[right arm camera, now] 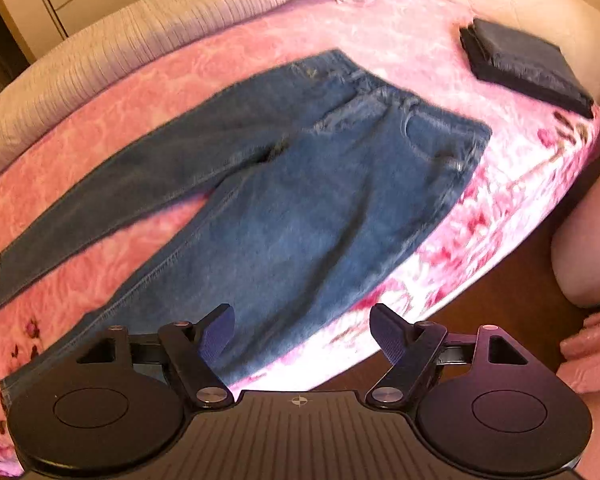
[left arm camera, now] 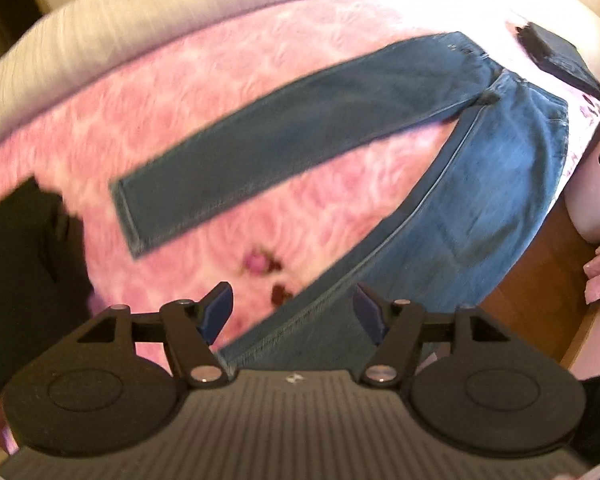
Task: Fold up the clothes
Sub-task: 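Release the hem and lift both tools away from the flat jeans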
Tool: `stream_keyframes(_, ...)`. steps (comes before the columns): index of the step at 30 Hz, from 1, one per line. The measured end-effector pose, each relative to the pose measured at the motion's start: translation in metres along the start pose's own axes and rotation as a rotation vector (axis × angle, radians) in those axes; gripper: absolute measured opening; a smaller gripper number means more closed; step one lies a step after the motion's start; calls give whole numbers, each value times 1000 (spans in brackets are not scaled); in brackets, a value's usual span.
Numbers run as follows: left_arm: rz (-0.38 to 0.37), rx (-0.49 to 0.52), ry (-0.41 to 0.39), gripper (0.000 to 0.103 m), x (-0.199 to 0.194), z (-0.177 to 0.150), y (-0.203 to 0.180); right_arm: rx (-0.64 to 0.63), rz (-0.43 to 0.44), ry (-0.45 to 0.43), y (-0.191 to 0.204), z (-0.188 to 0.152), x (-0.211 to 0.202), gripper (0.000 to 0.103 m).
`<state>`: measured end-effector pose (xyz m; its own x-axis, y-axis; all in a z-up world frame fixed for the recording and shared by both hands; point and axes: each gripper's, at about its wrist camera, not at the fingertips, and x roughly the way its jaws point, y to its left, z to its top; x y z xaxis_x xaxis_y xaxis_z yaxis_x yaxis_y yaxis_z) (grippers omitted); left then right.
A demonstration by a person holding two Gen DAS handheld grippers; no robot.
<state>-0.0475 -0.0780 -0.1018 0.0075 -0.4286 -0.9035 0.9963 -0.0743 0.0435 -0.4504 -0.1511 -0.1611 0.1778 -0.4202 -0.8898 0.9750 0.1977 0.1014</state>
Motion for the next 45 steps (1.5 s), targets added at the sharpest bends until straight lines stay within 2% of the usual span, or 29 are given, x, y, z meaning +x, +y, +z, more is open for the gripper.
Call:
stream_keyframes(6,10,136,-63,63,-14,26,-17,-32,-49,-59,6,-1,-35,78)
stream_keyframes(11,-29,255,-115,63,-25,34,-17,-11,-87,-108,32,-22,-73,79)
stream_keyframes(18,-79,411,-176,63,-53,1,7,4,-154,-146,110,-90,-121,79)
stream_keyframes(24,-93,432,-144,63,-70,-45,32,1,-165,-79,163,-150,-137,80)
stream_keyframes(29,-114,434,-132,63,-75,-70,41,-36,-201,-62,187,-174,-150,80)
stream_keyframes(35,-119,414,-153,63,-84,-80,43,-86,-212,-52,200,-184,-149,80)
stream_keyframes(45,-110,412,-169,63,-84,-69,41,-95,-224,-67,198,-174,-149,80)
